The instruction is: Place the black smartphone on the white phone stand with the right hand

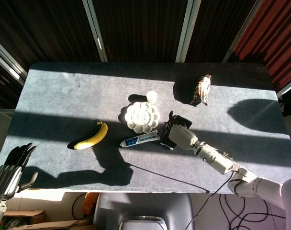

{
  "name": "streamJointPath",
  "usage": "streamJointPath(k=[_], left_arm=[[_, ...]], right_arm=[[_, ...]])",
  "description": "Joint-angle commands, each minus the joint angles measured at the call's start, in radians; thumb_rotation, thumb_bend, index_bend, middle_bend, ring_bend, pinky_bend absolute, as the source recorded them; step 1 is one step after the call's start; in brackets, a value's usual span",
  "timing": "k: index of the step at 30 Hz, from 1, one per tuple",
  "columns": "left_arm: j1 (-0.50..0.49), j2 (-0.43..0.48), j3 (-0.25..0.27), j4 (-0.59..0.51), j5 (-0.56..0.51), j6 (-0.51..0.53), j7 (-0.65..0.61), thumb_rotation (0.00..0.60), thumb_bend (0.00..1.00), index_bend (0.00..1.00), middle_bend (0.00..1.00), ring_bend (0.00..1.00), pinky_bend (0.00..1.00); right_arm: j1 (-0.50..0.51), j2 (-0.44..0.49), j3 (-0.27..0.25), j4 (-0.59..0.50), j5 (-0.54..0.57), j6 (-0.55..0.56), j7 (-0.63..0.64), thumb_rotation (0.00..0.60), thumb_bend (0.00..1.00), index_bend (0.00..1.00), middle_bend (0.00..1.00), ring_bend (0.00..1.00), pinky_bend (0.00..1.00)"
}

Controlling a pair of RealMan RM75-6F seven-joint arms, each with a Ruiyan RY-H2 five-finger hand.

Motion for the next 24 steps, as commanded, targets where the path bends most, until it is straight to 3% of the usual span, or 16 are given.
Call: streamJointPath(k=[1, 17, 24], left_arm=[[-0.001, 0.001, 0.002, 0.001, 0.002, -0.001, -0.001, 0.6, 0.38, 0.0, 0.0, 0.0, 0.0], [0.015, 0.002, 0.004, 0.004, 0.016, 0.038, 0.002, 0.6, 0.38, 0.0, 0.0, 0.0, 0.0], [0.011, 0.005, 0.007, 0.003, 0.02, 0.031, -0.005, 0.6, 0.38, 0.0, 0.0, 0.0, 0.0]], right_arm=[[0.0, -0.007, 0.003, -0.004, 0.009, -0.007, -0.015, 0.6, 0.29, 1.0, 0.8, 0.59, 0.33], [0.002, -0.028, 0.017, -0.014, 0.054, -0.034, -0.072, 0.6, 0.29, 1.0, 0.8, 0.59, 0.3], [-0.005, -0.022, 0.026, -0.034, 0.093, -0.046, -0.11, 0.6, 0.29, 0.99, 0.8, 0.53, 0.25]])
